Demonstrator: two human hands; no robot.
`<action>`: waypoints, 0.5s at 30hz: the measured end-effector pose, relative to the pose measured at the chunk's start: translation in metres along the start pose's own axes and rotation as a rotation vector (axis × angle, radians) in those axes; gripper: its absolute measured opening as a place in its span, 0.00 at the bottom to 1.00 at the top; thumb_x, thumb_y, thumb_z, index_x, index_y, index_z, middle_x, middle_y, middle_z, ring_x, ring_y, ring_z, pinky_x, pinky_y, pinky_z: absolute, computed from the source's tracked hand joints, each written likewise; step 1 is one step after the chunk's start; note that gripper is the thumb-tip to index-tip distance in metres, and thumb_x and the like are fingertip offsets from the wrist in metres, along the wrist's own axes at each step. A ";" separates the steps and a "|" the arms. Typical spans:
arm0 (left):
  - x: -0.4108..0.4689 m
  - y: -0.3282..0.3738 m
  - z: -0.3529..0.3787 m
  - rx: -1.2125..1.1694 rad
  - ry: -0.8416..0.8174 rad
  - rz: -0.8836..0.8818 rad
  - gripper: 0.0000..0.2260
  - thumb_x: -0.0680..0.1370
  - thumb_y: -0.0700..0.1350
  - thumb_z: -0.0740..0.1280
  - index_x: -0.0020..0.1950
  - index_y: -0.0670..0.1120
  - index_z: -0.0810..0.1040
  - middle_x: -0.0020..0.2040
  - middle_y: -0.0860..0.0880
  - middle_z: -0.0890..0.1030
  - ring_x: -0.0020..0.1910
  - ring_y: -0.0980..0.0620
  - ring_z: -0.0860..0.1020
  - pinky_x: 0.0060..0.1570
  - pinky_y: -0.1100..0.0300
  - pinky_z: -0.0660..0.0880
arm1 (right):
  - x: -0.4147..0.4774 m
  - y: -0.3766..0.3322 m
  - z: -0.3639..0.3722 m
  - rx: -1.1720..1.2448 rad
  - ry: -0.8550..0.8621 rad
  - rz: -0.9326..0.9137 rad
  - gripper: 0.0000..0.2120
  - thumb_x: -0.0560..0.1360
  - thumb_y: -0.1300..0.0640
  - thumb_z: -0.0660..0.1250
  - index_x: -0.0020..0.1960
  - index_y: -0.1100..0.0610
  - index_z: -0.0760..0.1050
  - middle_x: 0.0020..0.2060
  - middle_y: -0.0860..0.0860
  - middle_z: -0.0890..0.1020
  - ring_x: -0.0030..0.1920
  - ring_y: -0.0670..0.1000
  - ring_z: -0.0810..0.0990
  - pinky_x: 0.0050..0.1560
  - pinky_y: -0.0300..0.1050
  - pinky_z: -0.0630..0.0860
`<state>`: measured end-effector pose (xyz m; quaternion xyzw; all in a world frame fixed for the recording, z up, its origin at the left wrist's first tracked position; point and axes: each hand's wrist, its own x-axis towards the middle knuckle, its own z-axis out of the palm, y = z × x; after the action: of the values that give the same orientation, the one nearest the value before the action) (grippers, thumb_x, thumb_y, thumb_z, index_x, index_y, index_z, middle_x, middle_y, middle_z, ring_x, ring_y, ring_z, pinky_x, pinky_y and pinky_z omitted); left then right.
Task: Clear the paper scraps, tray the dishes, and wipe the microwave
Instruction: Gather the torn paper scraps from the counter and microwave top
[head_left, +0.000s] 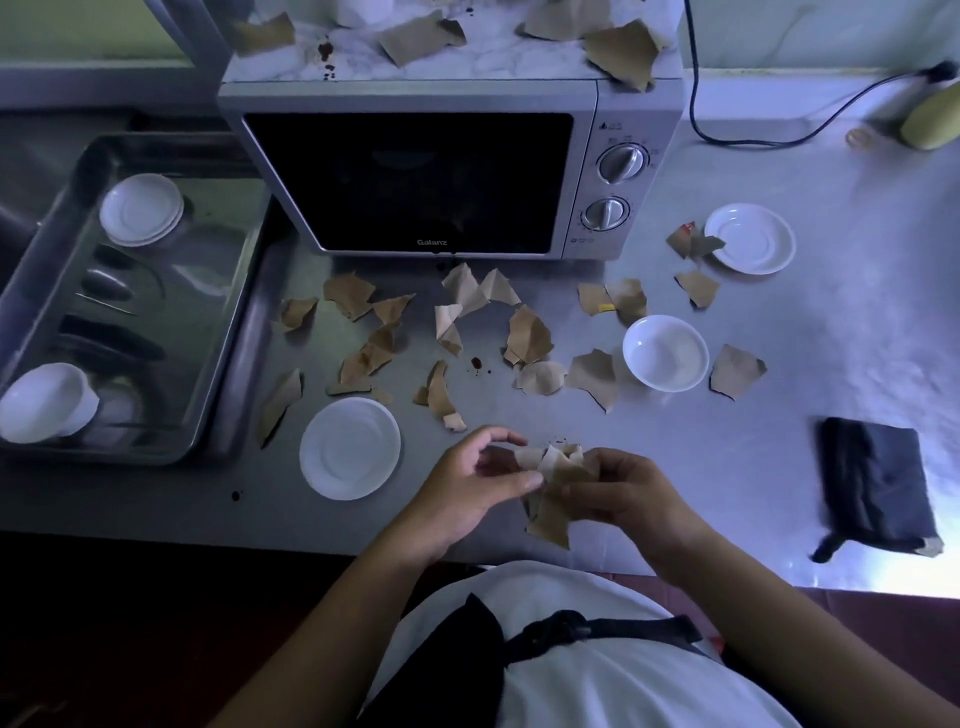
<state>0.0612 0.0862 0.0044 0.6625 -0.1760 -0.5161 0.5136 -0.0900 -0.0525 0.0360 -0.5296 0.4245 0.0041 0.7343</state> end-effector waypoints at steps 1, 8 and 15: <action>0.004 0.000 -0.009 0.013 0.022 0.001 0.17 0.68 0.55 0.77 0.55 0.57 0.81 0.48 0.54 0.85 0.51 0.56 0.82 0.48 0.64 0.78 | 0.000 -0.001 -0.001 -0.007 0.038 0.001 0.07 0.71 0.75 0.71 0.42 0.75 0.73 0.38 0.62 0.77 0.42 0.60 0.80 0.57 0.66 0.77; 0.051 -0.015 -0.074 0.861 0.330 0.131 0.13 0.75 0.48 0.74 0.58 0.51 0.78 0.53 0.54 0.79 0.52 0.54 0.76 0.44 0.65 0.70 | 0.000 -0.005 -0.005 -0.104 0.259 -0.073 0.09 0.69 0.75 0.72 0.45 0.77 0.74 0.36 0.63 0.77 0.39 0.59 0.78 0.47 0.60 0.80; 0.094 -0.017 -0.084 1.238 0.138 0.285 0.05 0.78 0.45 0.68 0.53 0.50 0.79 0.55 0.52 0.79 0.55 0.48 0.73 0.55 0.54 0.69 | -0.013 -0.003 0.001 -0.264 0.394 -0.176 0.06 0.70 0.70 0.74 0.42 0.61 0.81 0.39 0.57 0.84 0.40 0.49 0.82 0.43 0.40 0.81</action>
<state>0.1671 0.0630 -0.0624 0.8384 -0.4944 -0.2016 0.1096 -0.0967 -0.0470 0.0466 -0.6463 0.5077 -0.1077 0.5594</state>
